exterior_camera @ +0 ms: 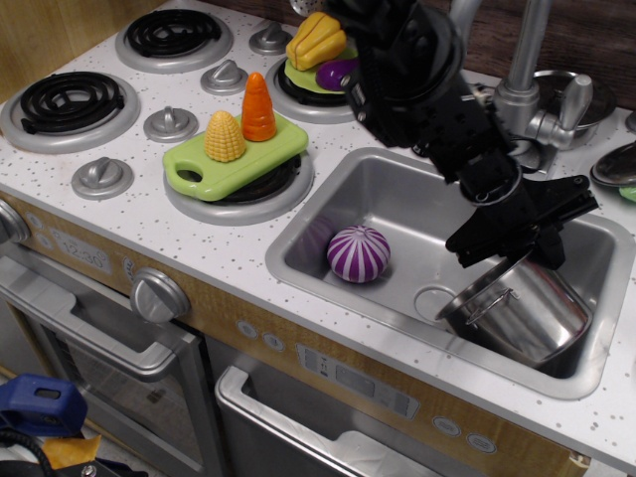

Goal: Flip pot upright in sink

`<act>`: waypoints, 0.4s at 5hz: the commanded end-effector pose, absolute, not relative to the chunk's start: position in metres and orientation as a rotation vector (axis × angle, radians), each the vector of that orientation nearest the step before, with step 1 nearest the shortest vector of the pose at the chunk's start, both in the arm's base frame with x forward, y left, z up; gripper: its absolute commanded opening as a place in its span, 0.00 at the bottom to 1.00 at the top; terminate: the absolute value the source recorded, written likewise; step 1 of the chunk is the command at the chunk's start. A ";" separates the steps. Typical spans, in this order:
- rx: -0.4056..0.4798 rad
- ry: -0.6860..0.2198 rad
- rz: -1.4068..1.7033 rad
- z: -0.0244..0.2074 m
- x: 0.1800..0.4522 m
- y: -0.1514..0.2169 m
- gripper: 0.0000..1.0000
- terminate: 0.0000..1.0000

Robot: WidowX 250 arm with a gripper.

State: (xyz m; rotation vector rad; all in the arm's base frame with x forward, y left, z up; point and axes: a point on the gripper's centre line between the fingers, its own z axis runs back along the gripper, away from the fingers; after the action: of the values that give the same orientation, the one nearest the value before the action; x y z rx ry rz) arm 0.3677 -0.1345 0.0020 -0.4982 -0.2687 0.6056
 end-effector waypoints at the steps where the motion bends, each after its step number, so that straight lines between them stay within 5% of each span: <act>1: -0.372 -0.310 0.543 0.029 0.372 -0.129 0.00 0.00; 2: -0.250 -0.339 0.482 0.032 0.377 -0.121 0.00 0.00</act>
State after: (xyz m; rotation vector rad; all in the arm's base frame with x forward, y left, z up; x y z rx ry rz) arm 0.3672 -0.1149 0.0071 -0.1580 -0.2897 0.4554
